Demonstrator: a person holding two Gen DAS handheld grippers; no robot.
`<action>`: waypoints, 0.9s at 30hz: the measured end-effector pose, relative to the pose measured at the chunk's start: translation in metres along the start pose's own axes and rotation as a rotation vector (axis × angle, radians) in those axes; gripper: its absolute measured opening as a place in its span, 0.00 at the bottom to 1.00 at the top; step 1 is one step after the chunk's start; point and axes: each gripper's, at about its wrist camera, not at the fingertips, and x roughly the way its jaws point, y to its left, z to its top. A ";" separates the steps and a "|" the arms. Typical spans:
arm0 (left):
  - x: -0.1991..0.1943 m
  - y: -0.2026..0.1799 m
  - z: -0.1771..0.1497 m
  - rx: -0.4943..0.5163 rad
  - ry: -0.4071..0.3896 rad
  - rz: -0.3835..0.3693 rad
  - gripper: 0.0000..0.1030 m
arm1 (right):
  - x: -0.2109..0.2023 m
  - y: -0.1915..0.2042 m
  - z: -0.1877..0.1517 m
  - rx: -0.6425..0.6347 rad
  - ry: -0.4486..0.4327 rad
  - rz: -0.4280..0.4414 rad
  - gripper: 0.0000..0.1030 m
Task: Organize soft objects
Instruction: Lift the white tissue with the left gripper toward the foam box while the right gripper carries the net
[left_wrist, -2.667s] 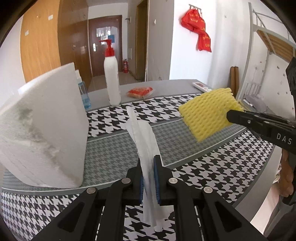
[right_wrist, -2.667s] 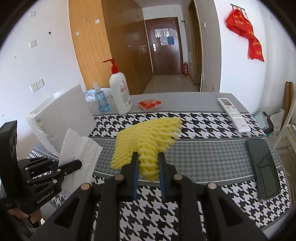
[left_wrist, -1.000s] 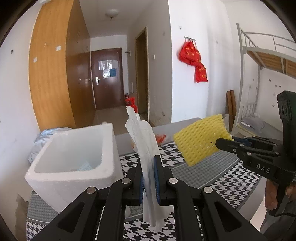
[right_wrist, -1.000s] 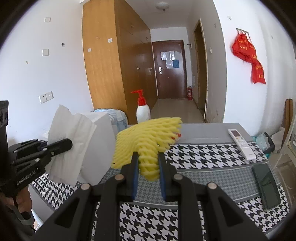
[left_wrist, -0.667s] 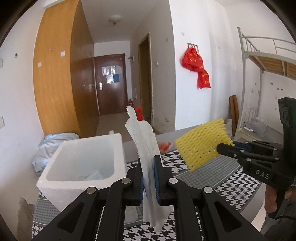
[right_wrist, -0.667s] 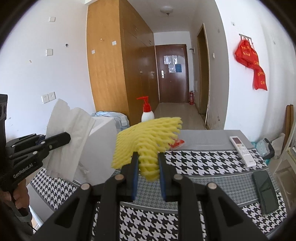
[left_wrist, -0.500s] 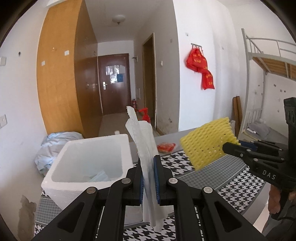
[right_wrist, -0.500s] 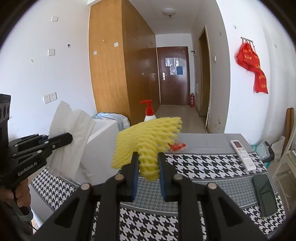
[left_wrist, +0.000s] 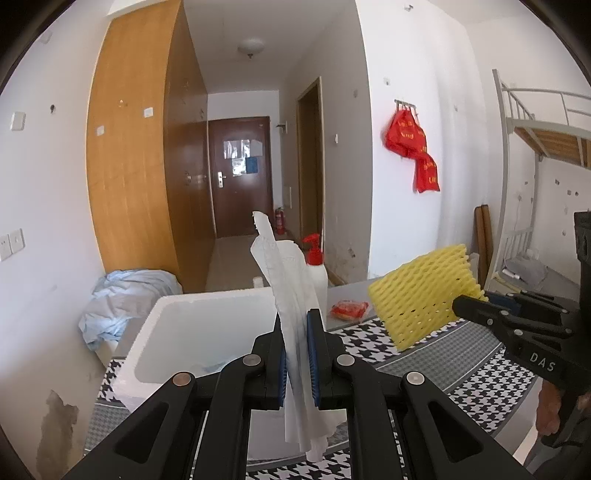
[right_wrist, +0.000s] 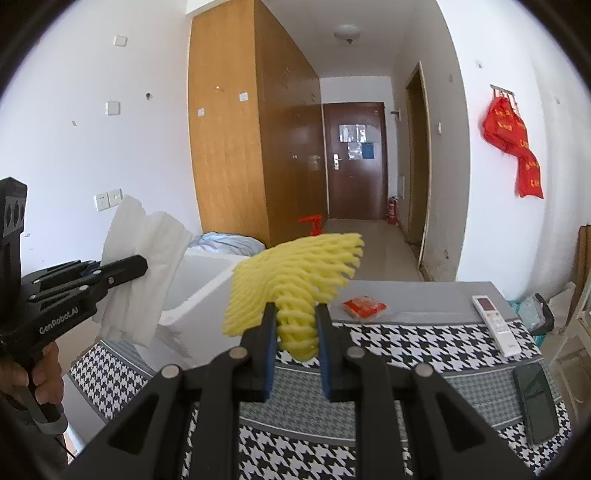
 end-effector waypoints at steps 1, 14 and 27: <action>-0.001 0.001 0.001 -0.001 -0.005 0.006 0.10 | 0.001 0.002 0.001 -0.003 -0.002 0.005 0.23; -0.005 0.022 0.005 -0.046 -0.014 0.077 0.10 | 0.014 0.023 0.009 -0.032 -0.006 0.075 0.23; 0.002 0.037 0.008 -0.065 0.014 0.113 0.10 | 0.024 0.034 0.012 -0.034 -0.010 0.127 0.23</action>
